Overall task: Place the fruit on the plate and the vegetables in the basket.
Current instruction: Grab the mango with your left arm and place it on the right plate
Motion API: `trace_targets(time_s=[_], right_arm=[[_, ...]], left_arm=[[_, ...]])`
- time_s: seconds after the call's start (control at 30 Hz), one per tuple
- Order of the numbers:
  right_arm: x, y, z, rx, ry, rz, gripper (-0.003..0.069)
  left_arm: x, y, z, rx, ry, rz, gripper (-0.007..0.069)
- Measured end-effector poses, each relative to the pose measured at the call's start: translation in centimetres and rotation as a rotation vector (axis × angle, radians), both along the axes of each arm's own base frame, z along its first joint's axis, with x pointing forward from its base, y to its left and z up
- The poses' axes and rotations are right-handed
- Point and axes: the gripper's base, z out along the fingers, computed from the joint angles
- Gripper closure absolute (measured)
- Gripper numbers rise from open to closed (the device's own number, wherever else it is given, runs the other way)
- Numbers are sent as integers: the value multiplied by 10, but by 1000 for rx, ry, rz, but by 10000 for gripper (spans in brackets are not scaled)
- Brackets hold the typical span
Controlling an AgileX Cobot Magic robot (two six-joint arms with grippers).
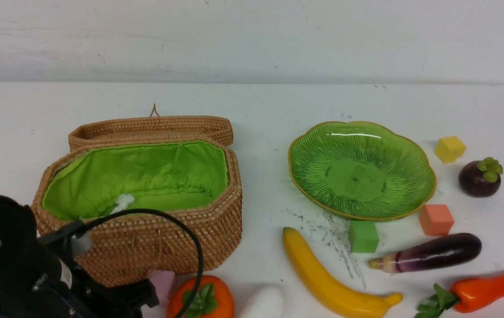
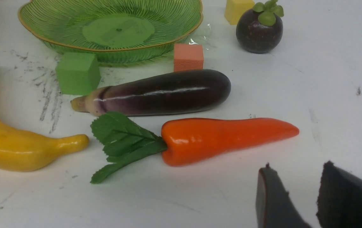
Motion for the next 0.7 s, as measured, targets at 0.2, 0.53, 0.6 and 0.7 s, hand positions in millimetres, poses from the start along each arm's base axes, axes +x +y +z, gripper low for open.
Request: trace_targets(time_s=[0.2, 0.53, 0.6, 0.7], right_arm=[[0, 0, 0, 0, 0, 0, 414], [0, 0, 0, 0, 0, 0, 414], [0, 0, 0, 0, 0, 0, 414], [0, 0, 0, 0, 0, 0, 414]], left_arm=[[-7, -3, 10, -72, -26, -54, 92], [-5, -8, 41, -130, -118, -157, 96], [0, -11, 54, -141, -169, -179, 96], [13, -15, 75, -141, -252, -205, 96]])
